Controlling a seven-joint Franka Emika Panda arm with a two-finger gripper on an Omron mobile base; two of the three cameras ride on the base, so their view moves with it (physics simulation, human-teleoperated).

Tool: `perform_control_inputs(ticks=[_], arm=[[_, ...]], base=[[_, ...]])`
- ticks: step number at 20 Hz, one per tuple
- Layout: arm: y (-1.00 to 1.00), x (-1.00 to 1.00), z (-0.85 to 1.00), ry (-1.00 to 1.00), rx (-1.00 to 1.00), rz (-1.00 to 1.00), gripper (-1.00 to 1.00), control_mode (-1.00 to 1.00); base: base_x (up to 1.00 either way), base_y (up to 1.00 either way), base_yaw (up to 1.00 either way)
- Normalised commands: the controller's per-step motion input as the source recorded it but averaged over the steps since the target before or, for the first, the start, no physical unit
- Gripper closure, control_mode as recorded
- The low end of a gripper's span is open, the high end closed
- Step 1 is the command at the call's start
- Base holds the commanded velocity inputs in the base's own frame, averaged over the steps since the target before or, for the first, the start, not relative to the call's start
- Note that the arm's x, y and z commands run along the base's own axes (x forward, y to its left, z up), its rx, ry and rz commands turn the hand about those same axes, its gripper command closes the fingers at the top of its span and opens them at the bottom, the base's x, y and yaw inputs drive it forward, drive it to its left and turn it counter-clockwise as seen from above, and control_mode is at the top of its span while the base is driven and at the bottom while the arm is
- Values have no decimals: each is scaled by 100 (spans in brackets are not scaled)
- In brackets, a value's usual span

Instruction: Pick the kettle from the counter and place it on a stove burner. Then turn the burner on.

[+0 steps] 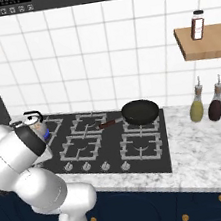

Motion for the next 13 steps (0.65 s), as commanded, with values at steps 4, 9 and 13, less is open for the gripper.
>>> perform_control_inputs(ticks=[4, 9, 13], arm=[[0, -3, -9, -2, -11, 56, 100, -100], [0, -7, -8, -4, -11, 55, 100, -100], [0, -8, -10, -5, -11, 55, 100, -100]], base=[[0, 0, 0], [0, 0, 0], [0, 0, 0]])
